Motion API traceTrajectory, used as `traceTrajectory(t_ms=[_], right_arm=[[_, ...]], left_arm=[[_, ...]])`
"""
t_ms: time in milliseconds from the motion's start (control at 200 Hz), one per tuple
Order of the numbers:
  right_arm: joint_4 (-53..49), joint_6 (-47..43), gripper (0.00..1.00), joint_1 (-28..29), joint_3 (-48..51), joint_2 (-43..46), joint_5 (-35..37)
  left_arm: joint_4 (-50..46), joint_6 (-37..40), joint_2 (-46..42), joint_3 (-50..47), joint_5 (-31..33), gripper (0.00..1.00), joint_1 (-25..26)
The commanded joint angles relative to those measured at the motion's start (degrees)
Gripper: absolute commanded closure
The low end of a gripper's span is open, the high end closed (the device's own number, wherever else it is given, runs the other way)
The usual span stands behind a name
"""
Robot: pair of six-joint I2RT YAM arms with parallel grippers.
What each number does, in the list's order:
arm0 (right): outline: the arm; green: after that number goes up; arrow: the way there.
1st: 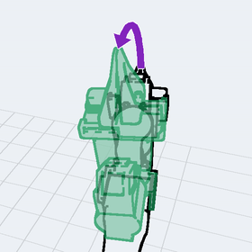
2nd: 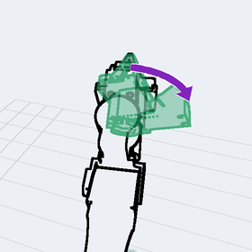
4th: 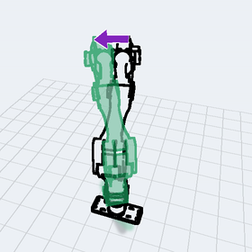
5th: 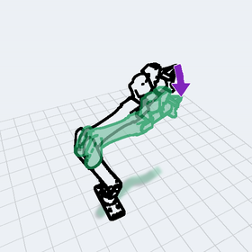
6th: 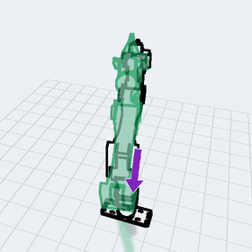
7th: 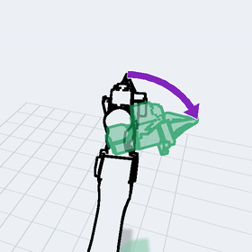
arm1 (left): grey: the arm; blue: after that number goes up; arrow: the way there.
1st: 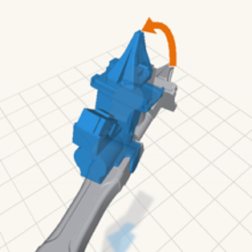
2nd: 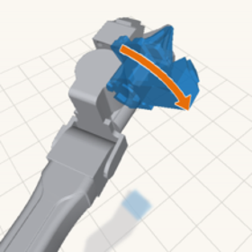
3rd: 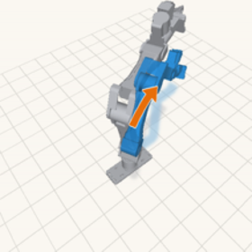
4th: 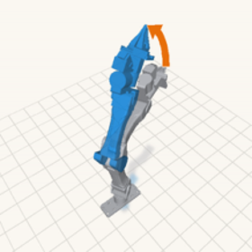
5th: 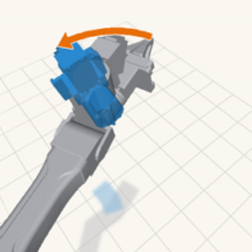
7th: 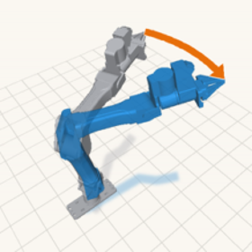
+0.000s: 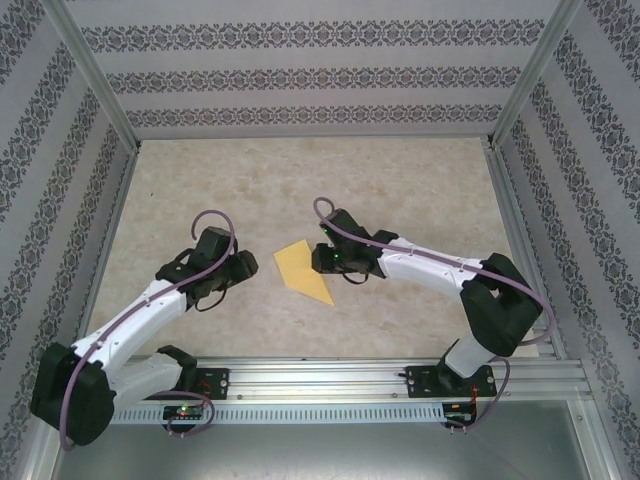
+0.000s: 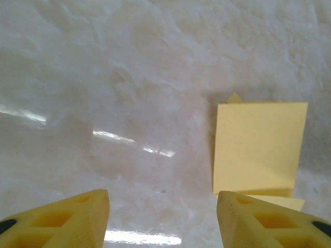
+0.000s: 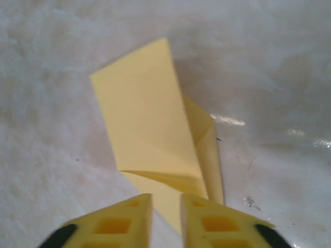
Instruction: Fold a paper plane with a square sheet of paper (pick it up from the middle)
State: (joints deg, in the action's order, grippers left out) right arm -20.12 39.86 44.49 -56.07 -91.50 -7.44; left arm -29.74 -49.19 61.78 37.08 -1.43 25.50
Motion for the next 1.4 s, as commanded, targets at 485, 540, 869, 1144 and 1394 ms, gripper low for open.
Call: traceTrajectory(t_ms=[485,540,869,1144,1394], right_arm=[[5.3,-0.5,0.65,-3.4,-2.0,-8.3,-6.2],[4.8,-1.1,0.63,-3.7,-2.6,-8.8,-5.9],[10.0,-1.5,0.59,-6.8,-4.2,-14.4,-12.1],[13.6,1.4,0.77,-8.3,-0.7,-13.5,-11.9],[19.3,6.6,0.87,-9.0,6.7,-9.3,-9.8]], left_arm=[[10.5,1.0,13.4,2.0,-14.9,0.41,1.0],[10.3,1.1,14.1,2.5,-14.9,0.41,1.3],[9.9,1.6,16.7,3.9,-15.0,0.42,2.0],[10.1,1.6,16.8,3.5,-15.2,0.41,2.2],[10.5,1.5,17.9,4.0,-15.5,0.42,2.3]])
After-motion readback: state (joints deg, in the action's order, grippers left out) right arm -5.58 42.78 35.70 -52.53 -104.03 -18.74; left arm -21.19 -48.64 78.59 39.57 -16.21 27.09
